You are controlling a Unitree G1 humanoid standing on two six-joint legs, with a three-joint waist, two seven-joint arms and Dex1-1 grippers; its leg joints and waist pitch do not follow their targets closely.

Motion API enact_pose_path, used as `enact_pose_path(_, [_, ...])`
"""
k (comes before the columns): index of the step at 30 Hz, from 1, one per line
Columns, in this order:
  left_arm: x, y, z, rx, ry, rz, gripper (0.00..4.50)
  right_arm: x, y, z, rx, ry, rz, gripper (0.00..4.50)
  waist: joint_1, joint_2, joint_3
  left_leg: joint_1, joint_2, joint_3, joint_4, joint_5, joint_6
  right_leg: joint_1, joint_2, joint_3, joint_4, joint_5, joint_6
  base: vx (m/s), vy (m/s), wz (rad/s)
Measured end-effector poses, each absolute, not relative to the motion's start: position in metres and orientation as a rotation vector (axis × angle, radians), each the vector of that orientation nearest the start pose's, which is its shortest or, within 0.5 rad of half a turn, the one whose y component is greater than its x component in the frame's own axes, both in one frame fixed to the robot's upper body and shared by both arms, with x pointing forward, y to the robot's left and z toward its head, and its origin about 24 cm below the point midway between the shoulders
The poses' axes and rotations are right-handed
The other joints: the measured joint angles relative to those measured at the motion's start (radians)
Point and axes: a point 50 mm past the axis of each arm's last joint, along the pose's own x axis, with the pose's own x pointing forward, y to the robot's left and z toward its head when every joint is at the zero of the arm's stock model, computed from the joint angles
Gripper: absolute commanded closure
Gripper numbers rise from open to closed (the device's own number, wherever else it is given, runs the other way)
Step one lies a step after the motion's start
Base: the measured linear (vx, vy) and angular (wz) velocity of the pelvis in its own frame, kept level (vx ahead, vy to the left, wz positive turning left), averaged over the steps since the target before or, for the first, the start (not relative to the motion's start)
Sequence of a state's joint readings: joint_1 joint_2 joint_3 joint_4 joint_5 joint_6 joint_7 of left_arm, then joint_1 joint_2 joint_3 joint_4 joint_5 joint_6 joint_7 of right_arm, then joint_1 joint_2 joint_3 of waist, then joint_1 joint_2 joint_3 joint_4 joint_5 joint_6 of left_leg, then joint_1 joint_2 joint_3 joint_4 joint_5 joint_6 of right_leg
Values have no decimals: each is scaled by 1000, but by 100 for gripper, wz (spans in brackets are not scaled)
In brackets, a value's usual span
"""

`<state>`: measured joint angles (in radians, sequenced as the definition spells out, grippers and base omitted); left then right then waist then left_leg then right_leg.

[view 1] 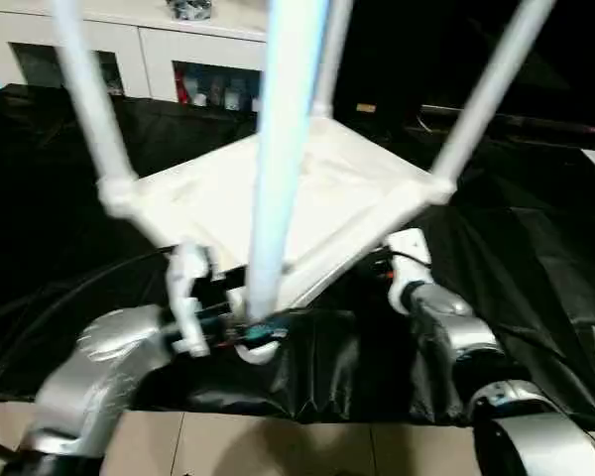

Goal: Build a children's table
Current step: Rotate table base

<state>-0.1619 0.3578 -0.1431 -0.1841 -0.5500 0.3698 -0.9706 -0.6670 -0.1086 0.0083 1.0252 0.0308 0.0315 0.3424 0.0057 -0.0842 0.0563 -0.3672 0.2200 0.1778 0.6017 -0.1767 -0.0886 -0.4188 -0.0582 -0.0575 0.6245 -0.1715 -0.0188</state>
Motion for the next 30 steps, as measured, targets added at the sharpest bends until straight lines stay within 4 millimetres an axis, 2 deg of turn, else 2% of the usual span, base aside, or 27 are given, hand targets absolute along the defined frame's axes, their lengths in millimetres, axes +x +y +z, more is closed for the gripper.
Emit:
enact_pose_path(4, [241, 97, 96, -227, 29, -1322, 8, 346, -121, 4, -63, 421, 438, 137, -3, 0, 0, 0, 0, 0, 0, 0, 0, 0, 0, 0, 0, 0, 0, 0, 0, 0])
enact_pose_path(8, [249, 78, 98, -210, 17, -1334, 8, 345, -115, 3, -54, 422, 475, 137, -2, 0, 0, 0, 0, 0, 1, 0, 0, 1, 0, 0, 0, -2, 3, 0, 0, 0])
enact_pose_path(13, [269, 59, 96, -123, 2, -1257, 8, 345, -112, 2, -52, 424, 494, 137, 1, -2, -1, 1, 0, -1, 2, 0, 0, 1, 0, 0, 0, -1, 3, 0, 0, 0])
enact_pose_path(18, [281, 44, 97, -103, -29, -1201, 8, 345, -116, 4, -32, 424, 546, 137, 1, -1, 0, 0, 0, -1, 2, 0, 0, 0, 0, -1, 0, 1, -1, 0, 0, 0])
enact_pose_path(26, [287, 26, 99, -105, -86, -1153, 8, 345, -119, 5, -8, 412, 552, 137, 0, 0, 0, 0, 1, -1, 1, 0, 0, 0, 0, -1, -1, 2, -3, 0, 0, 0])
enact_pose_path(30, [291, 31, 103, -42, -126, -1148, 8, 346, -127, 8, -4, 394, 553, 137, 0, 3, 1, 0, 1, -1, 1, 0, 0, 0, 0, -2, 0, 2, -3, 0, 0, 0])
